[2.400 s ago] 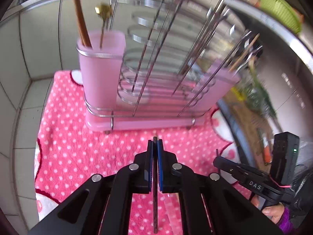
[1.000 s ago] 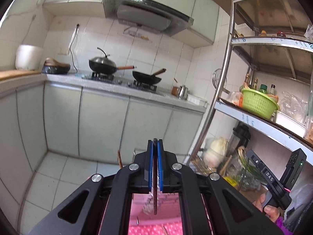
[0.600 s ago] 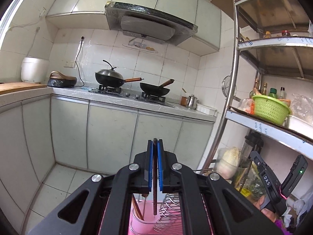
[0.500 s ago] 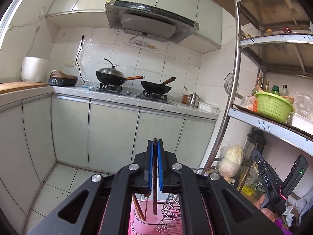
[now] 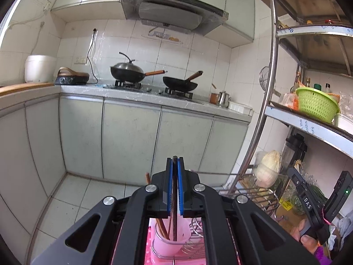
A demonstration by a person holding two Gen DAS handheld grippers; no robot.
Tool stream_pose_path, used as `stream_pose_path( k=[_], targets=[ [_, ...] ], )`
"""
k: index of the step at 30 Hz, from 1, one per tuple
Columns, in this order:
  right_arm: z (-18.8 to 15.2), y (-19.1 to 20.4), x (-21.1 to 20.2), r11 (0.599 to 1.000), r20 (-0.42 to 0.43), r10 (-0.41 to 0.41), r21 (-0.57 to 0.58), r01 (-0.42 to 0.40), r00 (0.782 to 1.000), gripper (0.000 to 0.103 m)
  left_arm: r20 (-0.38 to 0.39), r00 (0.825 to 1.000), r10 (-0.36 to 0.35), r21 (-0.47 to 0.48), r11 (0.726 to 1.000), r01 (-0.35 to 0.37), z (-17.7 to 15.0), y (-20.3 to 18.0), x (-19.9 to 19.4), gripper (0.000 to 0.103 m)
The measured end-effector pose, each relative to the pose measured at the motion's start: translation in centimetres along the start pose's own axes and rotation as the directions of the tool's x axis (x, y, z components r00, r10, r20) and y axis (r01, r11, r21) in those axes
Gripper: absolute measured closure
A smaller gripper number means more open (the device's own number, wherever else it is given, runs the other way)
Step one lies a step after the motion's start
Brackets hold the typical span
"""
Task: Organize utensils
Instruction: 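Lift both chopsticks over the pink cup and open both tools to drop them in, then grasp the clear plastic spoon with the left tool while the right tool grasps a chopstick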
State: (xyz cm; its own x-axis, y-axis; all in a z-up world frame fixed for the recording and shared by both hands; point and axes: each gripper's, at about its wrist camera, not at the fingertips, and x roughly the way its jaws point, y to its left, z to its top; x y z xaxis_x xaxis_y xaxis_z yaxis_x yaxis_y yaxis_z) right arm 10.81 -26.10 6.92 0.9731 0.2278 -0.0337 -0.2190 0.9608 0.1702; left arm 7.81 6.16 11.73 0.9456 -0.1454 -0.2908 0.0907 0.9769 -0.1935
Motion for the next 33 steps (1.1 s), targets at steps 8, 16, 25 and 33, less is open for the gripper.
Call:
stream_pose_path(
  k=[8,16,25,33],
  targets=[
    [-1.9,-0.5,-1.0,0.999,-0.128,-0.019,0.032,0.024,0.992,0.098,-0.099,0.995,-0.016,-0.049,0.999,0.011,-2.6,0.9,1.0,0.099],
    [-3.3,-1.3,-0.7,0.996,-0.241,-0.018,0.076,0.037,0.97,0.098,-0.178,0.984,-0.003,-0.101,0.995,-0.015,-4.4,2.3,2.7,0.099],
    [-3.7,-1.1,-0.4,0.995,-0.342,0.0,0.09,0.032,0.94,0.097,-0.211,0.977,0.001,-0.133,0.991,-0.03,-4.6,3.1,3.0,0.085],
    [-3.9,-1.1,-3.2,0.992,-0.378,0.011,0.12,0.037,0.926,0.074,-0.208,0.978,-0.026,-0.189,0.982,-0.014,-4.8,4.3,0.9,0.074]
  ],
)
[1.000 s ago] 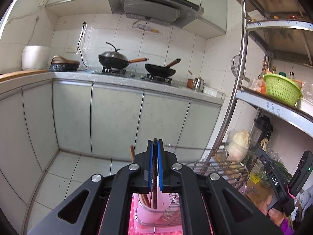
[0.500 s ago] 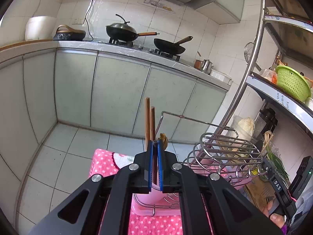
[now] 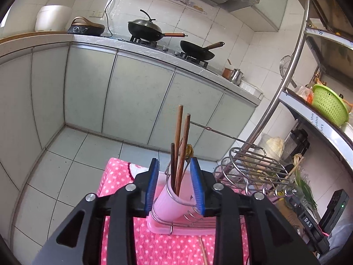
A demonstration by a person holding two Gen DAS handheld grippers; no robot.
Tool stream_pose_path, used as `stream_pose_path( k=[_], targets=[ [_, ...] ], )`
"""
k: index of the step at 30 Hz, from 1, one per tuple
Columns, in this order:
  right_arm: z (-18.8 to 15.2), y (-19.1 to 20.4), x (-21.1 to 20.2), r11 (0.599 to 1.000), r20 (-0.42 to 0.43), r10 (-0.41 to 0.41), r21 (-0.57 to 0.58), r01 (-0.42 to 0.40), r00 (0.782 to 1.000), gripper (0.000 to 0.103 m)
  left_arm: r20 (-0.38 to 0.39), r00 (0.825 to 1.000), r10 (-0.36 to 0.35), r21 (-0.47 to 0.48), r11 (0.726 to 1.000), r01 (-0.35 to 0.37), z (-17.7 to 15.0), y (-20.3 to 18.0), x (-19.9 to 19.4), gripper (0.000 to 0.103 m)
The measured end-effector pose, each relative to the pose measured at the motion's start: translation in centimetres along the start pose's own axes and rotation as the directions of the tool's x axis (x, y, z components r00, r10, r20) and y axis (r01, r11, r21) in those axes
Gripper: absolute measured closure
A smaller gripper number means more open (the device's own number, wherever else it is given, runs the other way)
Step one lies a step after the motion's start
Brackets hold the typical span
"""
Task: Organize utensils
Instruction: 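Grasp the clear plastic spoon with the left tool while the right tool grasps a chopstick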
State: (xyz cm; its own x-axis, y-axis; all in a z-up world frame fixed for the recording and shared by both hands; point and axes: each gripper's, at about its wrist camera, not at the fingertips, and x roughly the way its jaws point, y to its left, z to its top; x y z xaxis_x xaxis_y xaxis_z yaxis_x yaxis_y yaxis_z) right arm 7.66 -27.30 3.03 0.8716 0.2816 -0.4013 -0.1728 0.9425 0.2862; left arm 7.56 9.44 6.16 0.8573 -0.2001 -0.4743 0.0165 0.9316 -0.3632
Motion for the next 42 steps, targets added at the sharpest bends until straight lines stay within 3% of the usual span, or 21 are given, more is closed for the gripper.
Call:
stream_pose_path(
  k=[6,9,12,15,18,23,26,30,36,39,41,42],
  targets=[
    [-2.8,0.8,-1.3,1.0,-0.092,-0.002,-0.019,0.001,0.996,0.074,-0.036,0.999,-0.025,-0.001,1.0,0.025,-1.8,0.6,-1.5,0.073],
    [-4.7,1.2,-1.0,1.0,-0.184,0.015,-0.022,-0.019,0.983,0.074,-0.101,0.993,-0.055,0.009,0.998,0.056,-3.5,0.6,-1.4,0.073],
    [-6.6,1.7,-0.4,0.999,-0.266,0.015,-0.025,-0.022,0.964,0.074,-0.194,0.976,-0.098,0.022,0.994,0.104,-5.4,0.1,-0.5,0.072],
    [-7.9,1.6,-0.2,1.0,-0.309,0.018,-0.016,-0.024,0.951,0.074,-0.317,0.938,-0.139,0.029,0.987,0.156,-8.1,-0.7,1.2,0.072],
    [-8.7,1.3,-0.1,1.0,-0.339,0.024,0.007,-0.023,0.941,0.074,-0.459,0.869,-0.187,-0.007,0.978,0.207,-11.4,-1.8,3.4,0.072],
    [-9.8,-0.1,0.1,0.997,-0.373,0.042,0.077,-0.014,0.927,0.074,-0.59,0.785,-0.186,-0.018,0.976,0.217,-15.4,-3.7,6.1,0.072],
    [-9.9,-0.6,-0.1,0.996,-0.371,0.047,0.091,-0.014,0.928,0.074,-0.645,0.75,-0.143,0.01,0.981,0.195,-17.3,-4.3,7.5,0.072],
    [-10.2,-1.1,-0.1,0.994,-0.376,0.056,0.103,-0.018,0.925,0.074,-0.676,0.731,-0.092,0.046,0.985,0.167,-18.9,-5.1,8.6,0.072],
    [-10.6,-1.3,0.2,0.993,-0.387,0.068,0.114,-0.026,0.92,0.074,-0.696,0.717,-0.036,0.086,0.987,0.133,-21.0,-6.6,10.5,0.072],
    [-10.6,-1.3,0.4,0.994,-0.393,0.067,0.11,-0.025,0.917,0.074,-0.689,0.725,-0.015,0.098,0.989,0.113,-21.6,-7.1,10.9,0.071],
    [-10.7,-1.3,0.6,0.993,-0.401,0.068,0.111,-0.025,0.914,0.074,-0.682,0.732,-0.003,0.111,0.988,0.107,-21.7,-7.2,11.0,0.078],
    [-10.8,-1.3,0.7,0.993,-0.405,0.069,0.112,-0.026,0.912,0.074,-0.679,0.734,0.013,0.12,0.988,0.093,-21.6,-7.2,11.1,0.097]
  ],
)
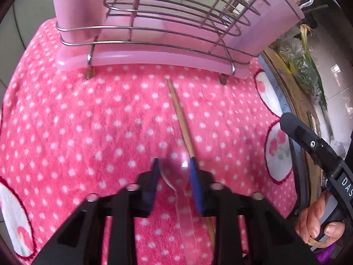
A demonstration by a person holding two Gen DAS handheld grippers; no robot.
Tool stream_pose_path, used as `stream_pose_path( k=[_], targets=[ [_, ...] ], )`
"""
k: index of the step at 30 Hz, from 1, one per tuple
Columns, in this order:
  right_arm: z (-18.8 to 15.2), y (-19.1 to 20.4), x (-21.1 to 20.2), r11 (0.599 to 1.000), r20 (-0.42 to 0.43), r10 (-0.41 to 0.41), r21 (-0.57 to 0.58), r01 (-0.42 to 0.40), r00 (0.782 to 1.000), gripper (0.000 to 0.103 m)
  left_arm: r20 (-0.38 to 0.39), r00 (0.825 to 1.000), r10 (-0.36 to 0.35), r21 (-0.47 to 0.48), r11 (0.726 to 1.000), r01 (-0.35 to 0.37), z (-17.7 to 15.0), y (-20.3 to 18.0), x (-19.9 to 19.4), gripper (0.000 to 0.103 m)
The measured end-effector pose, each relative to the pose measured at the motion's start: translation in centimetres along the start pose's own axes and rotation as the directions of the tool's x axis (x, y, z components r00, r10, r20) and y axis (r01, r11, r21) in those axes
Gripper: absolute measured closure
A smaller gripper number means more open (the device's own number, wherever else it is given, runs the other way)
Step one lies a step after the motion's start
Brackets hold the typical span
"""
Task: Organize utensils
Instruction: 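Grasp the clear plastic spoon with the left tool while the right tool grasps a chopstick, then carry the clear spoon and chopstick over the pink cup and release both into it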
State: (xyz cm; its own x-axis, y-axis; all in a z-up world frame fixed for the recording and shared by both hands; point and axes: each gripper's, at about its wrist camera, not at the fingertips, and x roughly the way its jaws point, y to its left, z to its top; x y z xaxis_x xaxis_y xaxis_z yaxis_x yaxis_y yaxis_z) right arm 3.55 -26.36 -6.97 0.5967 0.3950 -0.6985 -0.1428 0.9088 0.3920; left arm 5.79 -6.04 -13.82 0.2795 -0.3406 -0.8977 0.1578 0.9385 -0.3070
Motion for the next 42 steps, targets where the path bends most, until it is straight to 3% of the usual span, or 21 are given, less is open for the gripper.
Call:
stream_pose_path(
  k=[5,11,19,20,22,28,33,38,42],
  targets=[
    [0.1,1.0,1.3,0.999,-0.052,0.018,-0.026,-0.02,0.998,0.074,0.023,1.0,-0.014,-0.029,0.999,0.014,0.1,1.4,-1.1,0.101],
    [1.0,3.3,4.5,0.997,-0.171,0.059,-0.036,-0.066,0.984,0.074,0.127,0.991,0.036,-0.05,0.998,-0.03,0.6,3.7,-4.6,0.101],
    [2.6,4.7,10.2,1.0,-0.313,-0.003,-0.027,-0.005,0.95,0.075,0.224,0.974,0.038,-0.067,0.997,-0.023,0.9,6.4,-8.4,0.101],
    [2.7,4.8,10.6,1.0,-0.319,-0.011,-0.027,0.002,0.948,0.076,0.238,0.971,0.037,-0.064,0.998,-0.023,0.8,6.7,-8.9,0.101],
    [2.8,5.1,11.7,0.999,-0.34,-0.03,-0.042,0.017,0.94,0.089,0.256,0.966,0.032,-0.059,0.998,-0.017,0.9,6.8,-9.4,0.101],
    [2.8,5.8,13.8,0.993,-0.357,-0.107,-0.085,0.082,0.928,0.091,0.285,0.959,0.01,-0.051,0.999,0.004,1.1,6.9,-10.4,0.101],
    [2.2,6.3,13.6,0.986,-0.317,-0.141,-0.131,0.104,0.938,0.096,0.296,0.955,-0.002,-0.055,0.998,0.019,0.9,6.7,-10.4,0.101],
    [1.4,5.8,11.3,0.996,-0.283,-0.065,-0.074,0.046,0.957,0.097,0.31,0.951,-0.006,-0.058,0.998,0.025,0.8,6.8,-10.9,0.101],
    [1.1,5.4,7.5,0.999,-0.198,0.019,-0.042,-0.028,0.98,0.097,0.325,0.946,-0.01,-0.062,0.998,0.032,0.8,6.9,-11.4,0.101]
  ],
)
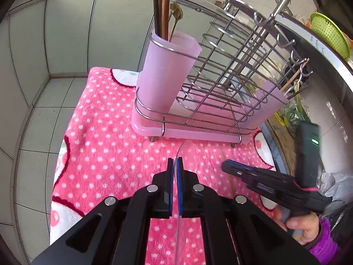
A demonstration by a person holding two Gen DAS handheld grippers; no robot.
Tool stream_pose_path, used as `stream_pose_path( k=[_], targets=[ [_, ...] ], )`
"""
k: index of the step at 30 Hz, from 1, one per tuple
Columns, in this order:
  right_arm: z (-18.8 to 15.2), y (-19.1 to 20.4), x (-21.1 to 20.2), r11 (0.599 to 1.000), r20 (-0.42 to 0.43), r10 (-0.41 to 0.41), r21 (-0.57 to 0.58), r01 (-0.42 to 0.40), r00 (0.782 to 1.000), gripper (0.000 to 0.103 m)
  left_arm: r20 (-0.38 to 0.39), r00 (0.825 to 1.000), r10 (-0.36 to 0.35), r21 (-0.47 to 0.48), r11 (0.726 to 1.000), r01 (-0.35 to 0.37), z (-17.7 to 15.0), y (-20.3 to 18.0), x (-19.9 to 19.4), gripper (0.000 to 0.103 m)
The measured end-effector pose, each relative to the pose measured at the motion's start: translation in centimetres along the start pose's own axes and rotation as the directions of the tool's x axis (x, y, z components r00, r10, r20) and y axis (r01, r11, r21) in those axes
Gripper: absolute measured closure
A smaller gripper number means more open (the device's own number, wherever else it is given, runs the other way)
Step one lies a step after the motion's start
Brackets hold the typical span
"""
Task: Organize utensils
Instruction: 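Carry the clear spoon and chopstick over the pink cup and release both into it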
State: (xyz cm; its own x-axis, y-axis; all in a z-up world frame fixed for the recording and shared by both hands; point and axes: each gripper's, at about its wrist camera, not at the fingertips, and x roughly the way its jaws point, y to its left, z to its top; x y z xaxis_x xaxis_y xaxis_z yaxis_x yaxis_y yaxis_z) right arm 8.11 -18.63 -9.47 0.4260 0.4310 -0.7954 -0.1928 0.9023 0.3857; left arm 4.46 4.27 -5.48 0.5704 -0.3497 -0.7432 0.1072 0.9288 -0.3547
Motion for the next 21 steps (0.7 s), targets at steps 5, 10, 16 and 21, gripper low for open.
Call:
stream_pose_path(
  k=[5,10,16,21],
  targets=[
    [-0.9,-0.3,-4.5,0.997,0.13,0.067,0.015,-0.07,0.989,0.097,0.05,0.998,-0.023,0.001,1.0,0.023,0.2,-0.5,-1.2,0.101],
    [-1.2,-1.6,-9.2,0.995,0.265,0.094,0.012,-0.1,0.96,0.097,0.105,0.993,-0.046,0.009,0.999,0.046,0.6,-1.3,-2.6,0.101],
    [-0.9,-1.7,-13.5,0.994,0.396,0.096,0.003,-0.106,0.913,0.097,0.2,0.977,-0.076,0.021,0.997,0.074,1.3,-2.0,-4.6,0.101],
    [-0.1,-1.1,-16.7,0.997,0.494,0.083,-0.032,-0.077,0.866,0.097,0.286,0.955,-0.082,0.02,0.997,0.08,2.1,-2.3,-6.4,0.101]
  ],
)
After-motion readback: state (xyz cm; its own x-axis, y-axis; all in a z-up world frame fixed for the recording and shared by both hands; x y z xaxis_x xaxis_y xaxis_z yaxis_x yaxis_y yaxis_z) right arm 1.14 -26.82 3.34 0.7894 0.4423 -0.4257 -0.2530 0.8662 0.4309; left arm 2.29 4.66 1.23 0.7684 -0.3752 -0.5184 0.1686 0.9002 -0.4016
